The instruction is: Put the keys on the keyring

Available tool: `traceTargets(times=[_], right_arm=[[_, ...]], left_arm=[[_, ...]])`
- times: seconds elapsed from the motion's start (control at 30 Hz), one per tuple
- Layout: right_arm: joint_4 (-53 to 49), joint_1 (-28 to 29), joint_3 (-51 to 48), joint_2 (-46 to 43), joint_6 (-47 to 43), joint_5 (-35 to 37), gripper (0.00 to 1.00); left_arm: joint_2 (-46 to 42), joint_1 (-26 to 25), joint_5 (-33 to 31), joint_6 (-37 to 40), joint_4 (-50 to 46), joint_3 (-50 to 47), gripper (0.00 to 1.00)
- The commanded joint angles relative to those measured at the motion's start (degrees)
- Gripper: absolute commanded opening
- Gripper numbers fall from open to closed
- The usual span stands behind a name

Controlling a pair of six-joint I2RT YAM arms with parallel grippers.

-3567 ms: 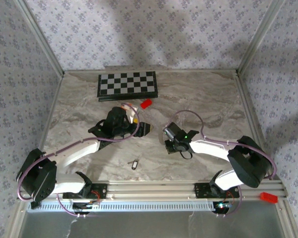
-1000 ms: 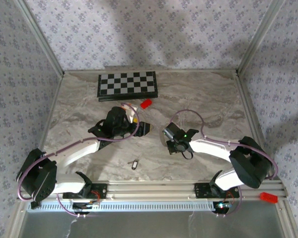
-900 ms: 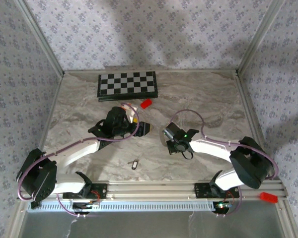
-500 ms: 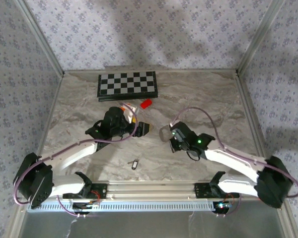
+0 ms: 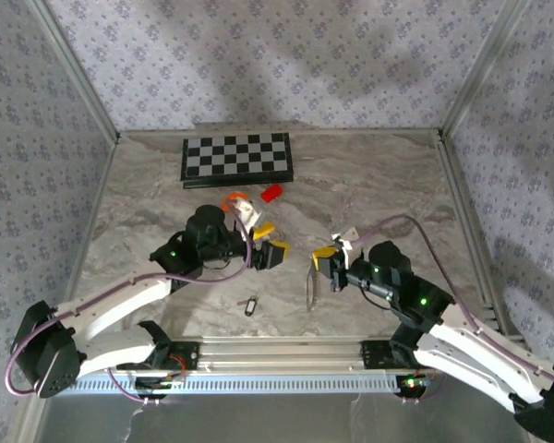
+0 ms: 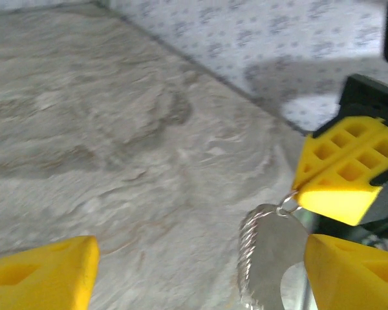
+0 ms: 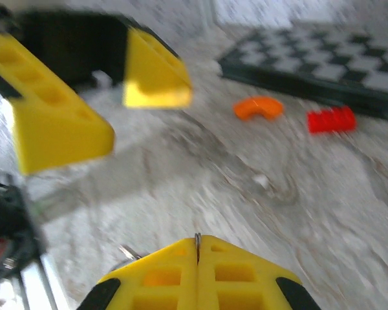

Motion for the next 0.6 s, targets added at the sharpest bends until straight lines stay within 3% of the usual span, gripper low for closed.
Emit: traceTargets(times=[0.0, 0.57], right_arm=[[11.1, 0.1, -0.7, -1.4, -0.7, -8.7, 0.0], [38.7, -3.2, -0.3, 2.7, 10.4, -23.6, 0.0]], left_arm=[[-2.6, -1.0, 8.2, 1.9, 5.4, -0.3, 0.81], [-12.8, -2.7, 18.6, -2.1, 17.6, -1.5, 0.62]])
